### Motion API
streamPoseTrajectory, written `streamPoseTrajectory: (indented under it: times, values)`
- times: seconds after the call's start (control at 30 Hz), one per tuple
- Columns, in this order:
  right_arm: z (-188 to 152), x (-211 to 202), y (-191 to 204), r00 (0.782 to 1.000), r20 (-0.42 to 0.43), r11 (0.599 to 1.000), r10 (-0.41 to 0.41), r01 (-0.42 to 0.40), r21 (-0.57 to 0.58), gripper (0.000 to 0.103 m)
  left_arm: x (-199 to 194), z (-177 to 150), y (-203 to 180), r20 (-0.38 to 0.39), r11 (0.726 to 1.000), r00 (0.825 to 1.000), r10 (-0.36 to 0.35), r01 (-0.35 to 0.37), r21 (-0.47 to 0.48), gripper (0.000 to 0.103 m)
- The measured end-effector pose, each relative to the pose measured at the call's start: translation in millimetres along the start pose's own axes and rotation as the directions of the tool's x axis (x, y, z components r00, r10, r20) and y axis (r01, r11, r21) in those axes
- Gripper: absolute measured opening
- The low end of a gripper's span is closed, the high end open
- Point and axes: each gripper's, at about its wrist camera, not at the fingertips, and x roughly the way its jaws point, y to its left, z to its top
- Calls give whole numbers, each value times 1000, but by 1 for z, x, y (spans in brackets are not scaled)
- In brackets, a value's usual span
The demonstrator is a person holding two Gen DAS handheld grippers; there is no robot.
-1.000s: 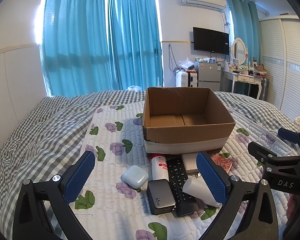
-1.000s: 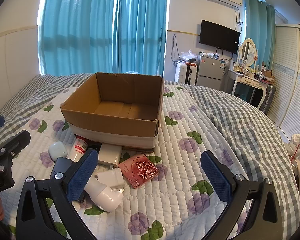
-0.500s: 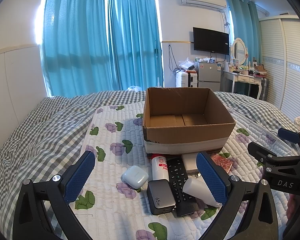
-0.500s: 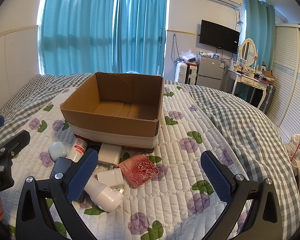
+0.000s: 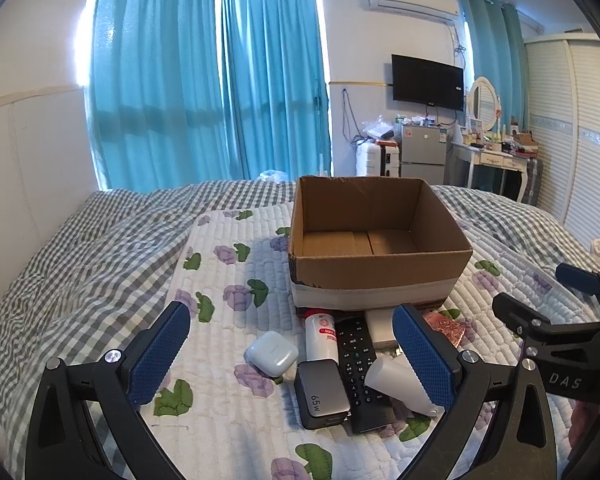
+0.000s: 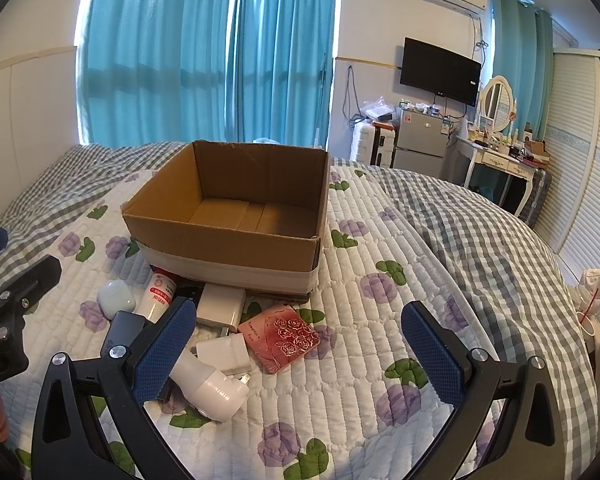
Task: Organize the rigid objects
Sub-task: 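Grasp the black power bank with left tool while right tool grasps white bottle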
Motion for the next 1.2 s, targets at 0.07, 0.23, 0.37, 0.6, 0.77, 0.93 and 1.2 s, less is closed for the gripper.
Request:
streamPoseTrajectory:
  times: [0.07, 0.23, 0.37, 0.6, 0.77, 0.93, 1.2]
  values:
    - [4, -3, 1, 1000, -3, 1000, 6, -6, -5, 103, -2, 4, 1, 0, 1000, 1000, 3, -3, -3, 103]
    - [20, 0, 1, 999, -48, 999, 11, -14, -46, 103, 9, 14, 6, -81, 1000, 997, 6, -6, 3, 103]
    - [25, 12, -1, 996, -83, 997, 17, -23, -77, 103, 43, 0, 8, -220, 1000, 975, 11, -8, 17, 103]
    - [-8, 46, -9, 981, -190, 998, 38, -48, -48, 103, 92, -37, -5, -403, 999, 915, -5, 19, 32, 97]
    - [-15, 57, -5, 973, -222, 996, 63, -77, -53, 103, 108, -51, -15, -477, 999, 879, -8, 32, 43, 85]
    - [-18, 60, 2, 969, -239, 994, 66, -86, -74, 103, 118, -64, -23, -530, 997, 847, -41, 72, 38, 69]
    - [-22, 60, 15, 967, -247, 988, 59, -92, -124, 103, 110, -67, -30, -526, 992, 846, -85, 121, 34, 48]
